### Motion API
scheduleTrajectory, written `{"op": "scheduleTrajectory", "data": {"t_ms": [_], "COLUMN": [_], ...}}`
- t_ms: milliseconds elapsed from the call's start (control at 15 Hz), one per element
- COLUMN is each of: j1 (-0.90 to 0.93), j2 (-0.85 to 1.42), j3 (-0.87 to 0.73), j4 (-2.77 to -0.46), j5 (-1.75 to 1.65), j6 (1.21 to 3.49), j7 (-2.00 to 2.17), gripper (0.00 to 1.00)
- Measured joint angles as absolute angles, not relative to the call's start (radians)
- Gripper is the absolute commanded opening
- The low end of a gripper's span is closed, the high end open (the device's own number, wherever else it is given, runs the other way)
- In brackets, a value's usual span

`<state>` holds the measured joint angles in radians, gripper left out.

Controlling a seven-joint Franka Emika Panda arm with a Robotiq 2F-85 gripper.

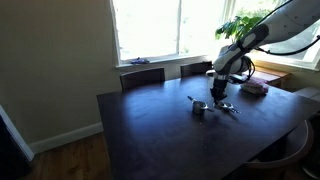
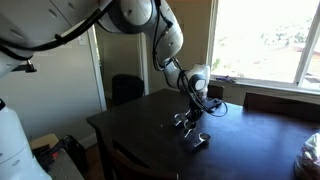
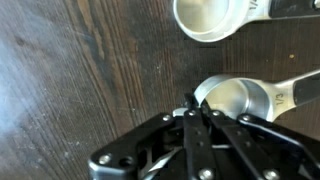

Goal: Stack the cups

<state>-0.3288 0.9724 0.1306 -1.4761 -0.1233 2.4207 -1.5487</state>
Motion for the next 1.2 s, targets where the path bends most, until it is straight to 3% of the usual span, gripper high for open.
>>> {"op": "scheduleTrajectory", "data": {"t_ms": [1200], "j1": [-0.21], "j2": [0.889], "j3": [0.166], "j4": [-1.493], "j5": [-0.11], "j6": [2.416], "j7": [-1.573], "gripper": [0.02]}}
